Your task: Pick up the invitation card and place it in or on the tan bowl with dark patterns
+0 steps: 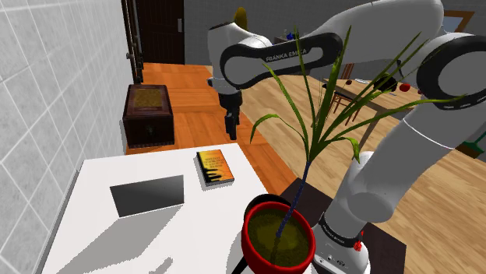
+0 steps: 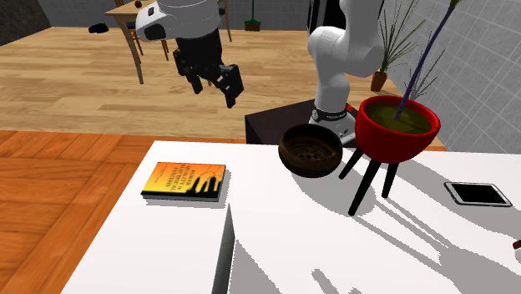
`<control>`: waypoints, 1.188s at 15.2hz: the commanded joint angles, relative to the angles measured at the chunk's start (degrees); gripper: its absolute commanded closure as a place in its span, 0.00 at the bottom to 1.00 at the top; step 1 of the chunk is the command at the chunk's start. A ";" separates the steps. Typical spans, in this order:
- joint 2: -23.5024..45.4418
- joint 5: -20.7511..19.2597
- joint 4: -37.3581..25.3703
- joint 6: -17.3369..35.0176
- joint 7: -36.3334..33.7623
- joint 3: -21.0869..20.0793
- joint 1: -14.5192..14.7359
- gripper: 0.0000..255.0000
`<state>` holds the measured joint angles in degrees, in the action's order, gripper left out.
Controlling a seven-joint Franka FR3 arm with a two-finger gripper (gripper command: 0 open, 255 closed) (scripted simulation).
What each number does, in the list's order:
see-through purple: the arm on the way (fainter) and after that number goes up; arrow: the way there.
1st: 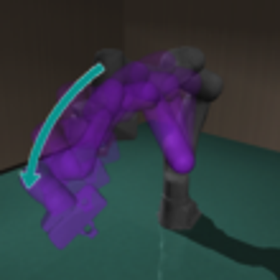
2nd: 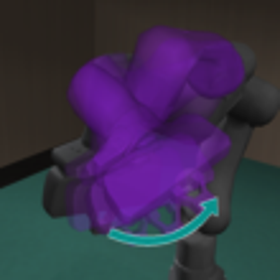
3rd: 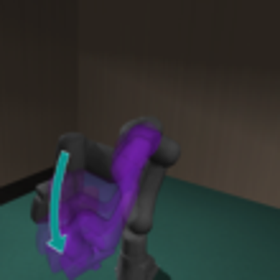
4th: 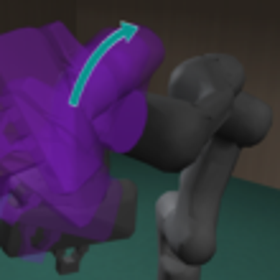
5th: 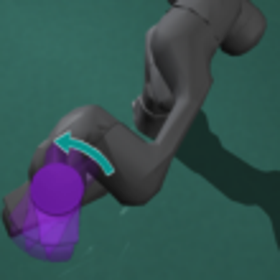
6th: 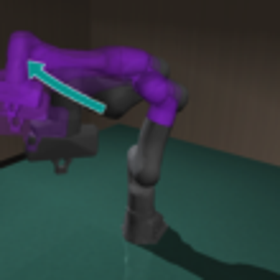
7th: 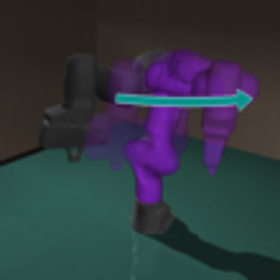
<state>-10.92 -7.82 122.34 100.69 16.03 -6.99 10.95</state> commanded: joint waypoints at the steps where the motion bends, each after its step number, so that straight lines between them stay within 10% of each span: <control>1: 3.34 -0.40 -2.16 1.20 2.16 -1.04 1.16 0.00; 18: 23.86 -6.03 -15.63 7.69 15.49 -9.73 10.27 0.00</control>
<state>12.58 -13.67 106.66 107.96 31.27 -16.60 21.08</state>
